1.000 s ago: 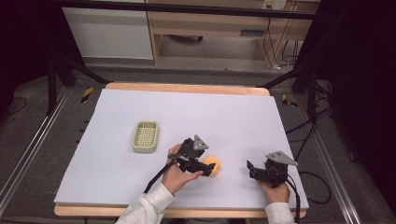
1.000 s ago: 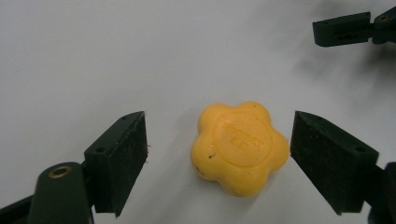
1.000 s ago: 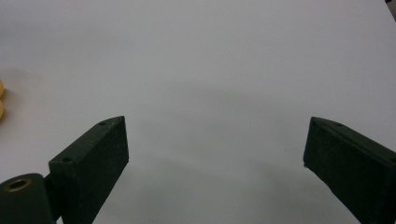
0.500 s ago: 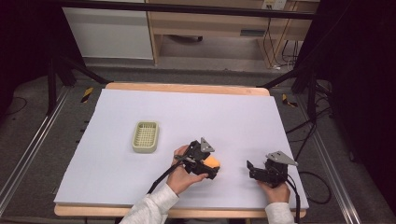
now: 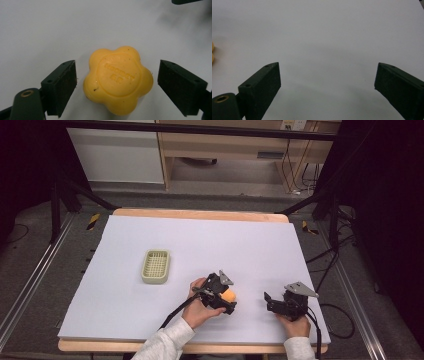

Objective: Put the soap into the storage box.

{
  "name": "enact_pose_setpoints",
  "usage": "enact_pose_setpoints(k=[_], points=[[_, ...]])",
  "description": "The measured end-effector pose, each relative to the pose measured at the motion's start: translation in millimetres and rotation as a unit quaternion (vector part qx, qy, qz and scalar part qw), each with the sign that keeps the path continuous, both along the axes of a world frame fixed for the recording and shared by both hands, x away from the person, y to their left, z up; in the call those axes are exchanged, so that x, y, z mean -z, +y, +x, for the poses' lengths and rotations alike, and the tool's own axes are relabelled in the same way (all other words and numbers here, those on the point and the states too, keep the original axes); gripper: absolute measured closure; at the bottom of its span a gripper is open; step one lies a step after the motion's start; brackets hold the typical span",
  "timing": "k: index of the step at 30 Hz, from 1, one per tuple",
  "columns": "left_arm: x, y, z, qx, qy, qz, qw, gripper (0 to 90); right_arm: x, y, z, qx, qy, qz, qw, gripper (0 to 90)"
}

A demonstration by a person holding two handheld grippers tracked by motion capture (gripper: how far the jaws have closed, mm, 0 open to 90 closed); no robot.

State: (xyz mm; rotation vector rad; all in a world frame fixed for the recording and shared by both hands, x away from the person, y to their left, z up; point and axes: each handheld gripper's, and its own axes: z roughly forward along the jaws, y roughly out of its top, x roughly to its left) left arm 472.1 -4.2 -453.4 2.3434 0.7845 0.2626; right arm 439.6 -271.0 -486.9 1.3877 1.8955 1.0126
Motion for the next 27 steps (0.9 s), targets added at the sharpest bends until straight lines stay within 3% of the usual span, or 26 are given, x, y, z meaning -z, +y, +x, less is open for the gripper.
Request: enact_pose_setpoints(k=[19,27], points=[[12.8,-5.9,3.6,0.001,0.023,0.022,0.9995,17.2,0.0,0.0,0.0,0.0,0.0,0.0,1.0,7.2],[15.4,-5.6,4.1,-0.002,0.023,0.026,0.9994,21.9,0.0,-0.1,0.2,0.001,0.0,0.0,1.0,7.2]])
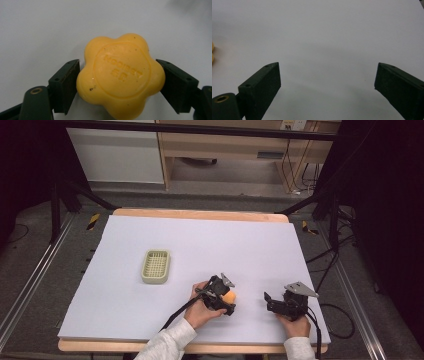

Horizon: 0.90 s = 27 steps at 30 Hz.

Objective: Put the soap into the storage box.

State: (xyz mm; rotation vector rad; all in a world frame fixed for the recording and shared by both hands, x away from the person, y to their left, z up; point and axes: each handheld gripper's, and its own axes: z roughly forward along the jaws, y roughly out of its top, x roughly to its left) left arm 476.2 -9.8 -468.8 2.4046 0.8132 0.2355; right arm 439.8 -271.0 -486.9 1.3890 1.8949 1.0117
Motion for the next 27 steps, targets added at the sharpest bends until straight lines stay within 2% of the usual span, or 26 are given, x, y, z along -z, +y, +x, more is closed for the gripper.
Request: enact_pose_setpoints(k=[5,9,27], points=[[-0.1,-0.5,0.2,0.0,0.001,0.003,1.0,22.3,0.1,-0.1,0.2,0.0,0.0,-0.001,1.0,7.2],[-0.1,-3.3,-1.2,0.003,-0.006,0.018,0.9998,22.7,0.2,-0.1,0.3,0.001,-0.001,-0.002,1.0,7.2],[-0.5,-4.7,-2.4,-0.003,-0.009,0.019,0.9998,25.3,0.0,-0.1,0.1,0.001,0.0,-0.001,1.0,7.2]])
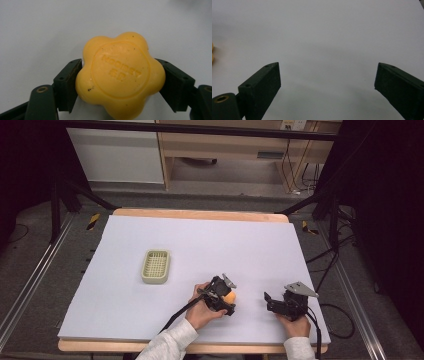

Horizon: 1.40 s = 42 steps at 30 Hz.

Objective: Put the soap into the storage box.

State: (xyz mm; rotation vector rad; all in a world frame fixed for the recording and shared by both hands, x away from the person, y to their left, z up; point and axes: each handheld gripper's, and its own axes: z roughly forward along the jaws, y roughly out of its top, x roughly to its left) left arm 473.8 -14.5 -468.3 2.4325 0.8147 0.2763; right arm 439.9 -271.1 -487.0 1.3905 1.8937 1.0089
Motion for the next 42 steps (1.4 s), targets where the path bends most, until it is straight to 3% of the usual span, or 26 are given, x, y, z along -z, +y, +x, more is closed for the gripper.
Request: enact_pose_setpoints(k=[21,42], points=[[-6.9,6.6,-0.5,-0.004,-0.003,-0.007,1.0,25.3,-0.1,-0.3,0.0,-0.001,0.0,0.002,1.0,7.1],[-36.0,48.6,3.1,-0.022,-0.019,-0.018,0.9994,25.4,-0.3,-0.1,-0.1,-0.001,0.002,0.004,1.0,7.1]])
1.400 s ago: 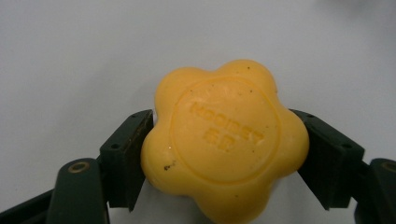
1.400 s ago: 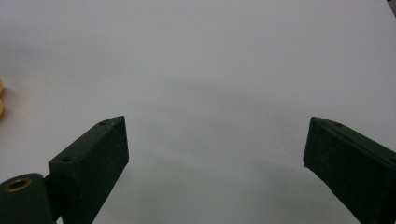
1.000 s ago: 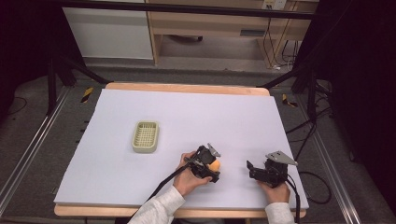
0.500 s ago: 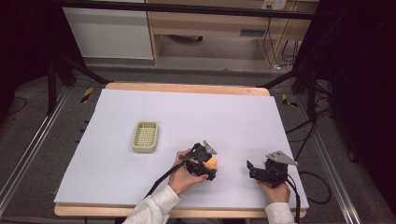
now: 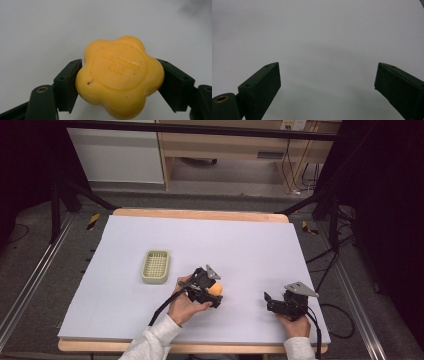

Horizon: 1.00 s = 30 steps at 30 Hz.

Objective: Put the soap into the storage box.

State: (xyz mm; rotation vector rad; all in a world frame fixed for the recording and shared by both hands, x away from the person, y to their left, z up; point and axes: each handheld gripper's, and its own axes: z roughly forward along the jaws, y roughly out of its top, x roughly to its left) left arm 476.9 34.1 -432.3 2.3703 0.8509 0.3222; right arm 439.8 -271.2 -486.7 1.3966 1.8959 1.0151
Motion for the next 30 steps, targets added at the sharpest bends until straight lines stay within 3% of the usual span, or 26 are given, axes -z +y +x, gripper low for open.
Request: enact_pose_setpoints(k=[30], points=[[-27.5,64.7,7.8,-0.061,-0.026,-0.021,0.9976,25.4,0.2,0.0,0.1,0.001,-0.002,-0.003,1.0,7.0]])
